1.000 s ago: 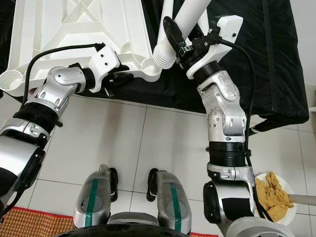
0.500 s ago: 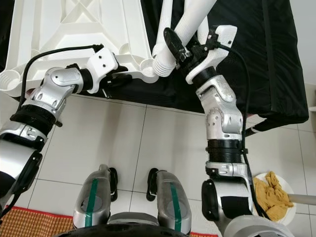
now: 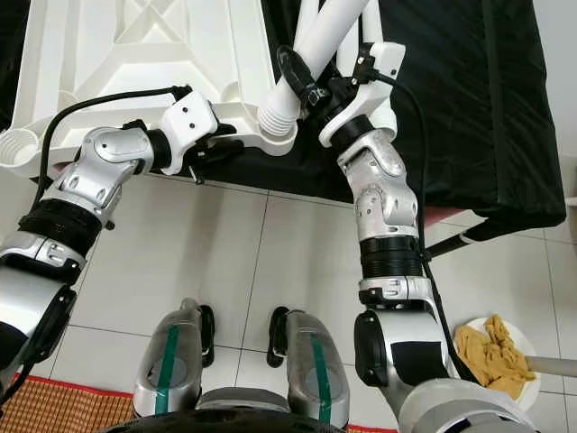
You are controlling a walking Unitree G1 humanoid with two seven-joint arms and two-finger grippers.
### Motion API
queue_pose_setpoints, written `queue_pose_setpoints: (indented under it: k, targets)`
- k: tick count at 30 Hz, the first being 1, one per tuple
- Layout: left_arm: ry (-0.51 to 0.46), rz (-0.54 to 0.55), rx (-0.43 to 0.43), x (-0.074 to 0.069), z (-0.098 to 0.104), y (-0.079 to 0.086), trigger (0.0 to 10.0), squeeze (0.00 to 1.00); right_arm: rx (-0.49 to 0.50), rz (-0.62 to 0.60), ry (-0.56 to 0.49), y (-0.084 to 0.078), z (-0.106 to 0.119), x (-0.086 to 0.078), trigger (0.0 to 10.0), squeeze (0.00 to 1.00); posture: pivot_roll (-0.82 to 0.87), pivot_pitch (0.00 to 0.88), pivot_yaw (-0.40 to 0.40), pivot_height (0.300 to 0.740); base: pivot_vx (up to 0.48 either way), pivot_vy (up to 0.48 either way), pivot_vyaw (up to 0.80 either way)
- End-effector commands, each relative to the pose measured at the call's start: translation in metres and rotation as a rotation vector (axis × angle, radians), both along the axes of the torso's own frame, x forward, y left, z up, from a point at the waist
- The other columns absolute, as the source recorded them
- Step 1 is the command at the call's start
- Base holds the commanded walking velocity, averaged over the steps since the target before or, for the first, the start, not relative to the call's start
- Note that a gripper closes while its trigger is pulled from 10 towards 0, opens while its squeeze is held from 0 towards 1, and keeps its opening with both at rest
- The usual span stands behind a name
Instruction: Building children table
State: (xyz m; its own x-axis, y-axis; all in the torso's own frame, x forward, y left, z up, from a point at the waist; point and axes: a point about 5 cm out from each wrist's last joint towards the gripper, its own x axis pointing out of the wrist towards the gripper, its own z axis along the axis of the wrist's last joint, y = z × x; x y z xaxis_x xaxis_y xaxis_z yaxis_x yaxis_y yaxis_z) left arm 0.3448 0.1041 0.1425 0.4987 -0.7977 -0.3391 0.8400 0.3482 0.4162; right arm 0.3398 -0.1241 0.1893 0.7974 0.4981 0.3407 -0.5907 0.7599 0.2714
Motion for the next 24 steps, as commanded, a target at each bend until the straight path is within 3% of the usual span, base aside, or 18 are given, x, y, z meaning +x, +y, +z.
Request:
queue_pose_setpoints:
  k: [1, 10, 24]
  targets:
    - [-0.037, -0.014, -0.008, -0.001, 0.007, -0.004, 10.0, 0.0, -0.002, 0.004, -0.017, 0.001, 0.001, 0.001, 10.0, 0.0, 0.04, 0.048, -0.077, 0.74, 0.0, 0.0, 0.0]
    - [-0.047, -0.016, -0.013, -0.003, 0.009, -0.006, 10.0, 0.0, -0.074, -0.007, 0.011, 0.0, -0.018, 0.003, 10.0, 0.0, 0.04, 0.048, -0.078, 0.74, 0.0, 0.0, 0.0]
    - [-0.054, -0.016, -0.008, -0.003, 0.012, -0.007, 10.0, 0.0, -0.172, 0.011, 0.018, -0.002, -0.038, -0.01, 10.0, 0.0, 0.03, 0.061, -0.063, 0.74, 0.0, 0.0, 0.0]
